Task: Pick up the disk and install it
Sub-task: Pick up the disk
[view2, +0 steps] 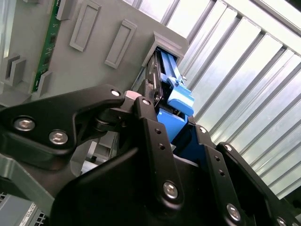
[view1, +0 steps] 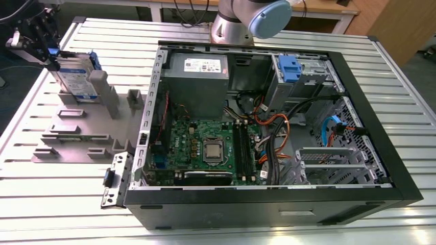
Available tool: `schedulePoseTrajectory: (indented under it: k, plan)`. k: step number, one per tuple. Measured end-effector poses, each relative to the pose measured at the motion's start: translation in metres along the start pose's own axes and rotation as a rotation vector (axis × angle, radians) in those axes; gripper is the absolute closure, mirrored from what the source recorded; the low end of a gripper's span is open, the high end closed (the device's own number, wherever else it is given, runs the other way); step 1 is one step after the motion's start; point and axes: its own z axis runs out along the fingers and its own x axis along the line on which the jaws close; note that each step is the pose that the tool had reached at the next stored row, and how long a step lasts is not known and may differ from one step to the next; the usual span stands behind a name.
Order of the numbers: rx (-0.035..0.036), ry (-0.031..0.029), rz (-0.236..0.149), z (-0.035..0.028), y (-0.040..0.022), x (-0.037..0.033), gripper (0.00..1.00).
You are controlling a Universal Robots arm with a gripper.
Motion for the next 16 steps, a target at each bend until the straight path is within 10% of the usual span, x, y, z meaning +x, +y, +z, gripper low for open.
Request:
schedulePoseTrajectory:
  k: [16]
  plan:
    - [-0.0001, 0.0000, -0.004, 0.0000, 0.0000, 0.0000, 0.56]
